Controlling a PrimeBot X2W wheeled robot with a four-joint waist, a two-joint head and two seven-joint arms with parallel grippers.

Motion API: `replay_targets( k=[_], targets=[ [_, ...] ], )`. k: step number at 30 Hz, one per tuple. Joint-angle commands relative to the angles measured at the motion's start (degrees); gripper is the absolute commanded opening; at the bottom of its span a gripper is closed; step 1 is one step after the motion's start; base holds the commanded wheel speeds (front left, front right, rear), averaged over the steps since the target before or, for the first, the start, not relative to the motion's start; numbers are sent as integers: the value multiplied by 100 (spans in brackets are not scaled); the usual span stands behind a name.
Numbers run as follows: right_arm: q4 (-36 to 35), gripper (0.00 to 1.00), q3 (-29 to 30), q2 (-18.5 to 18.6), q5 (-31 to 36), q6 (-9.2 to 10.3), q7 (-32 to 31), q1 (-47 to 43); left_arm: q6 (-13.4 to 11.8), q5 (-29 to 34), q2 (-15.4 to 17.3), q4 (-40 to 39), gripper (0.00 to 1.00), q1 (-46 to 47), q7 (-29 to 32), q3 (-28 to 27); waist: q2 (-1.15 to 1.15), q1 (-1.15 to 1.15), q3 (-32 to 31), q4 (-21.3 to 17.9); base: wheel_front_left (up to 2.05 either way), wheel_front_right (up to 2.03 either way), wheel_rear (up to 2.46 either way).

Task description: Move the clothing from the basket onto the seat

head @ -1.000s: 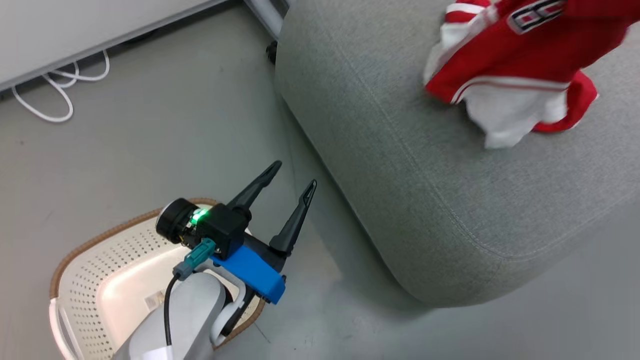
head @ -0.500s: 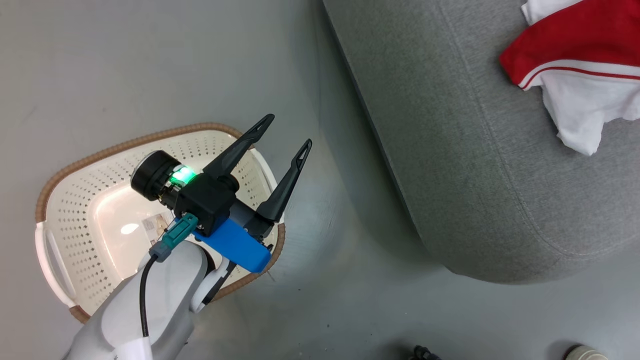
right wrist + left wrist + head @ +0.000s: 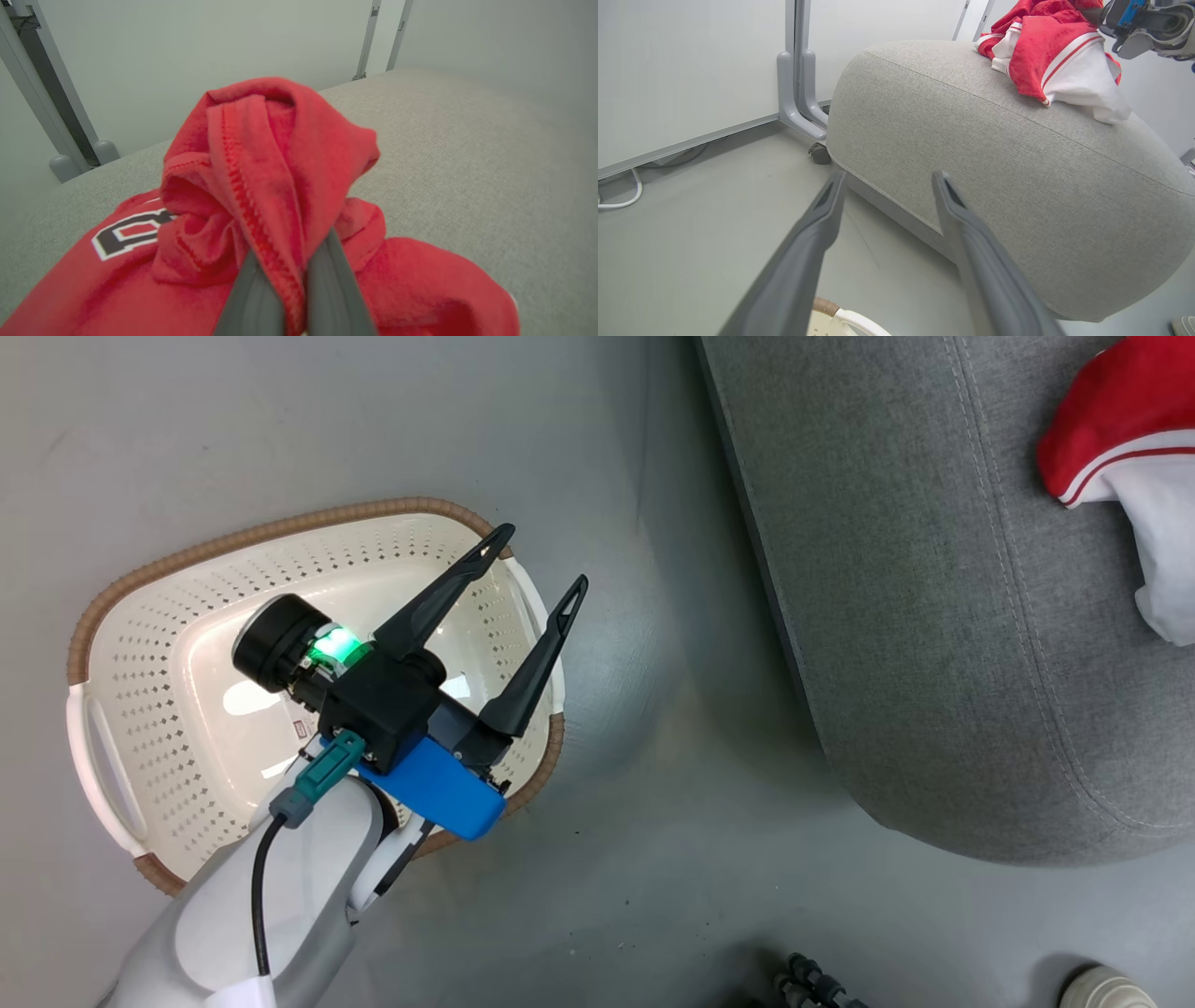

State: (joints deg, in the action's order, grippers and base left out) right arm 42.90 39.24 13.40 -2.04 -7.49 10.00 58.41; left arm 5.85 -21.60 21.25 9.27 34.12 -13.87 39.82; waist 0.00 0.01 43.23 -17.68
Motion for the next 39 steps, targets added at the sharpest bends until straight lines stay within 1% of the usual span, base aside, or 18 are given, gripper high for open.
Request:
replay_targets(
  k=[1, 5, 6, 7, 8, 9, 14, 19, 23, 27, 31, 34, 36, 39],
  targets=[
    [65, 0, 69, 29, 82, -1, 63, -32, -20, -12, 28, -28, 100, -21, -19, -2, 0, -1, -13, 14, 0, 0, 0],
    [243, 0, 172, 62, 207, -1, 141, 40, -59, -31, 15, 18, 100, -30, -31, -9, 0, -1, -72, 38, 0, 0, 0],
    [280, 24, 172, 71, 230, -1, 155, 64, -62, -38, 3, 27, 100, -27, -37, -9, 0, -1, -87, 39, 0, 0, 0],
    [307, 49, 171, 72, 242, -1, 180, 73, -65, -47, -10, 42, 100, -24, -38, -7, 0, -1, -105, 38, 0, 0, 0],
    [337, 82, 169, 78, 256, -1, 205, 70, -63, -48, -26, 60, 100, -21, -40, 0, 0, -1, -125, 40, 0, 0, 0],
    [371, 100, 164, 91, 276, -1, 222, 70, -60, -41, -40, 72, 100, -19, -46, 10, 0, -1, -146, 43, 0, 0, 0],
    [528, 100, 56, 141, 289, -1, 287, 84, -47, -60, -116, 155, 100, -4, -90, 42, 0, -1, -280, 76, 0, 0, 0],
    [656, 100, -168, 241, 365, -1, 349, -69, -14, -113, -276, 293, 100, -44, -116, 30, 0, -1, -528, 166, 0, 0, 0],
    [720, 100, -431, 286, 484, -1, 404, -310, 20, -198, -445, 459, 100, -153, -136, -44, 0, -1, -894, 276, 0, 0, 0],
    [799, 100, -739, 277, 592, -1, 430, -674, 53, -255, -631, 537, 100, -413, -137, -281, 0, -1, -1367, 376, 0, 0, 0],
    [785, 100, -947, 171, 611, -1, 470, -1099, 98, -255, -820, 663, 100, -693, -138, -498, 0, -1, -1849, 500, 0, 0, 0],
    [650, 100, -1137, 80, 590, -1, 490, -1444, 120, -248, -948, 776, 100, -915, -139, -664, 0, -1, -2199, 612, 0, 0, 0],
    [593, 100, -1209, 33, 566, -1, 490, -1563, 128, -254, -985, 800, 100, -984, -139, -729, 0, -1, -2278, 646, 0, 0, 0],
    [338, 100, -1363, -68, 542, -1, 511, -1985, 147, -257, -1093, 899, 100, -1193, -139, -924, 0, -1, -2600, 804, 0, 0, 0]
  ],
)
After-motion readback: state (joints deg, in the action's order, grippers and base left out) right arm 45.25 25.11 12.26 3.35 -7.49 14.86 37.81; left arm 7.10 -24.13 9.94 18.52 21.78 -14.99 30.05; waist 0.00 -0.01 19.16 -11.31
